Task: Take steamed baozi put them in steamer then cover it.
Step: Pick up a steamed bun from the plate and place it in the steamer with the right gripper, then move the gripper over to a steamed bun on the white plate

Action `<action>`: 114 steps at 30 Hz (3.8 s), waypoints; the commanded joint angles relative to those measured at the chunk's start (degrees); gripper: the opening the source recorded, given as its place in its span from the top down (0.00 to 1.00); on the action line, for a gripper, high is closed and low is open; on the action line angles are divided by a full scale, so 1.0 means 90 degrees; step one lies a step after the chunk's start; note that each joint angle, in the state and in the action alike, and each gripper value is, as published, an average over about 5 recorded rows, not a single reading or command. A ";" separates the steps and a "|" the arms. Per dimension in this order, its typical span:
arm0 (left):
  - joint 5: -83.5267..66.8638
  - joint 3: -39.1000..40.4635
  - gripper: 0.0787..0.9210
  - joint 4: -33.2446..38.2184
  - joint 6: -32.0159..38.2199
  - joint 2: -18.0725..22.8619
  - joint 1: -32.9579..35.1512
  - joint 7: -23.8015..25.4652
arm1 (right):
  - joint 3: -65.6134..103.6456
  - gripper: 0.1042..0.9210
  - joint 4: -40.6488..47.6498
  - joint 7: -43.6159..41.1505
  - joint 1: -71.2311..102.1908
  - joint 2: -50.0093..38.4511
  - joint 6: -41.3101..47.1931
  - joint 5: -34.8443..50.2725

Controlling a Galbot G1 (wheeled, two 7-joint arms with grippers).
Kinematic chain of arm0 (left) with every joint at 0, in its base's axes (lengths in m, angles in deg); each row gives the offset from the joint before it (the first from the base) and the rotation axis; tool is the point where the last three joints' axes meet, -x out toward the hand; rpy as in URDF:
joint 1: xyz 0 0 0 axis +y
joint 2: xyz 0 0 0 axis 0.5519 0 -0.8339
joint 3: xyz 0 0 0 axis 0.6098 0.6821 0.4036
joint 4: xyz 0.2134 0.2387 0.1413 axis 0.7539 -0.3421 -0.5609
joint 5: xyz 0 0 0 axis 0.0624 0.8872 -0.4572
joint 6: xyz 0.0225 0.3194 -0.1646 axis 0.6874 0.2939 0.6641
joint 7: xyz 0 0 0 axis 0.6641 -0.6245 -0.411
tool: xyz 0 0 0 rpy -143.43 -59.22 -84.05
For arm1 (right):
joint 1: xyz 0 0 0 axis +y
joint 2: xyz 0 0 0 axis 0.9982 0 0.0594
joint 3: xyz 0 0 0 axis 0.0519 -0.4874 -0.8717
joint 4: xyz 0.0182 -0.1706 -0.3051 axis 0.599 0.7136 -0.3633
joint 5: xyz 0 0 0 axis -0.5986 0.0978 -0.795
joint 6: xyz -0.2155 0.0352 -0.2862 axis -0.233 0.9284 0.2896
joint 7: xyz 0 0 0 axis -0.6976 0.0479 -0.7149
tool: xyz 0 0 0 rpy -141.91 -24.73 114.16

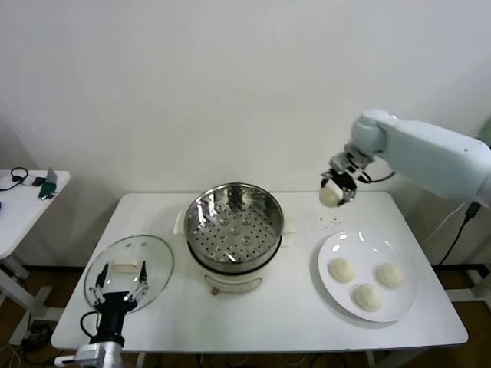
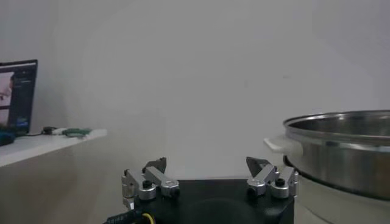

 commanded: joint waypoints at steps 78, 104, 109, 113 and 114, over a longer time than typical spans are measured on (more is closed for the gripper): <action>0.0517 0.0291 0.12 0.0204 -0.0395 -0.0030 -0.0123 0.0013 | -0.1318 0.12 -0.1719 0.0959 -0.1351 -0.2219 0.3404 0.3219; 0.0659 0.0149 0.12 0.0144 -0.0442 -0.0065 -0.0039 -0.0020 | 0.1289 0.12 -0.1563 0.0954 0.3395 -0.3161 0.3494 0.0841; 0.0730 0.0154 0.12 0.0141 -0.0433 -0.0039 -0.0010 -0.0022 | 0.1737 0.12 -0.1236 0.1060 0.3749 -0.2908 0.3480 0.0841; 0.0743 0.0141 0.12 0.0127 -0.0433 -0.0022 -0.0006 -0.0026 | 0.1874 0.12 -0.0998 0.1104 0.3872 -0.2695 0.3463 0.0840; 0.0746 0.0136 0.12 0.0123 -0.0433 -0.0019 -0.0006 -0.0026 | 0.1910 0.12 -0.0928 0.1117 0.3904 -0.2638 0.3455 0.0837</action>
